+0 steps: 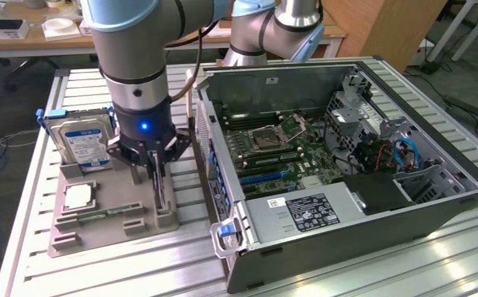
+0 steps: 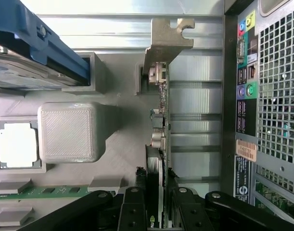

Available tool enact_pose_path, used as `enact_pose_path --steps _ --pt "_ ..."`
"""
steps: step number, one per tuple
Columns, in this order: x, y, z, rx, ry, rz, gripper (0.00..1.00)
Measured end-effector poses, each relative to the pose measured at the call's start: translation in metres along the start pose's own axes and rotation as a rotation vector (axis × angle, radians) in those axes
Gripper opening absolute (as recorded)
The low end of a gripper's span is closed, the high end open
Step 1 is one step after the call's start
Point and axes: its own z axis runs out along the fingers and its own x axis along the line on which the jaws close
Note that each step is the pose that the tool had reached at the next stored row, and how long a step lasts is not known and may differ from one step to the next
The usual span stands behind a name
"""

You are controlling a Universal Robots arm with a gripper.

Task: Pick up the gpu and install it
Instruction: 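Pick up the gpu and move the gpu toward the slot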

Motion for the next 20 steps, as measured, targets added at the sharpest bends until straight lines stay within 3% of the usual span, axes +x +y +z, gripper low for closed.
enact_pose_path --steps 13,20 --pt "0.0 0.0003 -0.0139 -0.0001 -0.0001 0.0 0.27" --pt "0.0 0.0004 -0.0166 -0.0003 -0.0008 -0.008 0.27"
